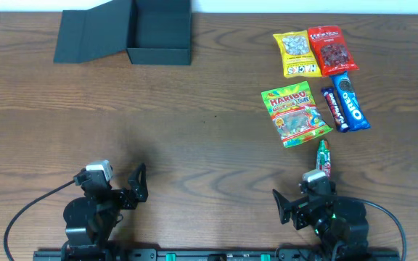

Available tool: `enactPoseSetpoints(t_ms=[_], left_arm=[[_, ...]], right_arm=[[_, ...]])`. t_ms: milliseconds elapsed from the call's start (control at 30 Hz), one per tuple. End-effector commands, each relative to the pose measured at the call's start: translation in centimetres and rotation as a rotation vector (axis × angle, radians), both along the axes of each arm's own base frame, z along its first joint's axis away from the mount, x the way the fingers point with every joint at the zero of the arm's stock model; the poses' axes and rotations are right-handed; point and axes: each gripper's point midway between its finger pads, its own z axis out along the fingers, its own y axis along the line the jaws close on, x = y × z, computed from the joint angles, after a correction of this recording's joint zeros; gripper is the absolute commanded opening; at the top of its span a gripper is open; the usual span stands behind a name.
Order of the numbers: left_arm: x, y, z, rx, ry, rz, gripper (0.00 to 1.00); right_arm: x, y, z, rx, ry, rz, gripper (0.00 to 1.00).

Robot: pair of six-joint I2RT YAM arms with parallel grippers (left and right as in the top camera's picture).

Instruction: Pack container

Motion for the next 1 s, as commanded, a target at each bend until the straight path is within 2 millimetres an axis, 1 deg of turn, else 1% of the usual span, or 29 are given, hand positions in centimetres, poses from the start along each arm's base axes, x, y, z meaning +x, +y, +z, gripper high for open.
enactPoseSetpoints(t_ms=[0, 600, 667, 767, 800, 867, 933, 967], left_arm=[[0.0, 0.2, -0.8, 0.012, 0.01, 0.005, 0.95], [0.0, 0.0, -0.7, -0.001, 0.011, -0.002, 0.95], [-0.2, -1.0, -0.6, -0.085, 0.028, -0.03, 0.95], [-1.4, -4.1, -0.1, -0.311, 0.094, -0.143, 0.95], [-1.6, -4.6, 0.0, -0.34, 0.105, -0.166, 0.95], [-1.5, -4.6, 0.2, -0.349, 0.099, -0.165, 0.95], [-1.3, -4.7, 0.8, -0.4, 0.095, -0.15, 0.95], [-1.2, -5.1, 1.8, -0.456, 0.079, -0.166, 0.95]], right_arm=[[0.0, 0.1, -0.1, -0.012, -0.01, 0.015, 0.99], [0.0, 0.1, -0.1, -0.012, -0.01, 0.015, 0.99], [0.0, 0.1, -0.1, -0.012, -0.01, 0.015, 0.99], [0.0, 0.1, -0.1, -0.012, -0.01, 0.015, 0.99], [0.0, 0.1, -0.1, -0.012, -0.01, 0.015, 0.99], [0.0, 0.1, -0.1, -0.012, -0.01, 0.015, 0.99], [0.0, 0.1, -0.1, -0.012, -0.01, 0.015, 0.99], [0.0, 0.1, -0.1, -0.012, -0.01, 0.015, 0.99]])
